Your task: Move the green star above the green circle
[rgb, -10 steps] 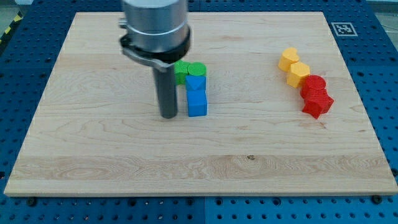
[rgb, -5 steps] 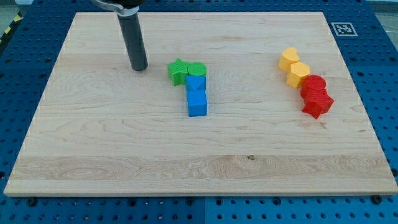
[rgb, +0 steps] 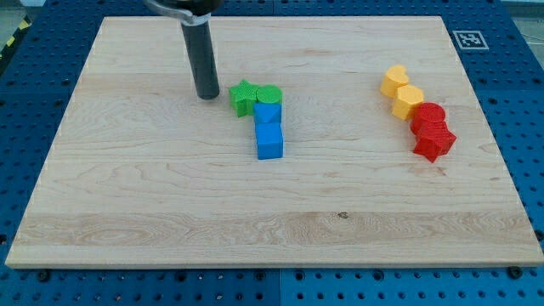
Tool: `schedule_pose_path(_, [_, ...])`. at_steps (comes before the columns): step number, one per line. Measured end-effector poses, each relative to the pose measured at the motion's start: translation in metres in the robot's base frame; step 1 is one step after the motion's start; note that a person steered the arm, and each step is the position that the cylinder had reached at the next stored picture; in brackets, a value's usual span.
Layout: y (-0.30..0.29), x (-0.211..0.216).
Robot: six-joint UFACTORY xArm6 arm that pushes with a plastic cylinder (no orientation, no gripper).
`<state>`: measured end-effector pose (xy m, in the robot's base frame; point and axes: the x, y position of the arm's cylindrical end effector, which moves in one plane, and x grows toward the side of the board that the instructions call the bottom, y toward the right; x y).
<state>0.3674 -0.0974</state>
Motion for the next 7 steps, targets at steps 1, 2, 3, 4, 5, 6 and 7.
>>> schedule_pose_path(1, [-0.001, -0.004])
schedule_pose_path(2, [-0.008, 0.031])
schedule_pose_path(3, [0.005, 0.061])
schedule_pose_path(4, [0.031, 0.069])
schedule_pose_path(5, [0.05, 0.062])
schedule_pose_path(6, [0.053, 0.041])
schedule_pose_path(7, [0.053, 0.021])
